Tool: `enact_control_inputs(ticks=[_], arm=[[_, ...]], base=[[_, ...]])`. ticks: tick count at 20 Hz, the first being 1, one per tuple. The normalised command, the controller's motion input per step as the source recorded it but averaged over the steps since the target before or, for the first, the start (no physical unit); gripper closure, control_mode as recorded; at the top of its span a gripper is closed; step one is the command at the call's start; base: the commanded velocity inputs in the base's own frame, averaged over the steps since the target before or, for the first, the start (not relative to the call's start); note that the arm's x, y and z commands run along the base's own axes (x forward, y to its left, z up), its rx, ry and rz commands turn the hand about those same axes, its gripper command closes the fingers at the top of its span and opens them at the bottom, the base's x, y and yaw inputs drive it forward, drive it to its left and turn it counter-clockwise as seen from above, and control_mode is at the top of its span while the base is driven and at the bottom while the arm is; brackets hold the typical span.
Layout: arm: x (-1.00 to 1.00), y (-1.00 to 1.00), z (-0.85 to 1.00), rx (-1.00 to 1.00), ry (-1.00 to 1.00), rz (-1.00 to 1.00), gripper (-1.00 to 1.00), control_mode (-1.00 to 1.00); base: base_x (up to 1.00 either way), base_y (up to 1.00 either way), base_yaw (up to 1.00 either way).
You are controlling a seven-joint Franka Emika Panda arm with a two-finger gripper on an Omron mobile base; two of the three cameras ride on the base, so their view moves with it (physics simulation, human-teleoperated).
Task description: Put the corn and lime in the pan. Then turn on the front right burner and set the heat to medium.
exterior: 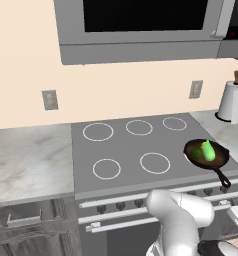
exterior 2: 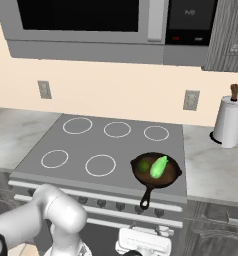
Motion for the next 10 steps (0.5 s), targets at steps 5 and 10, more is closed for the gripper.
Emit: enact_control_inputs(ticks=[5, 10], arm=[[0.09, -0.02, -0.22, -0.04, 0.0, 0.0, -1.0, -1.0], [0.09, -0.11, -0.15, -0.06, 0.0, 0.0, -1.0, -1.0]], base=[[0.0, 0.0, 0.0], [0.0, 0.0, 0.0]])
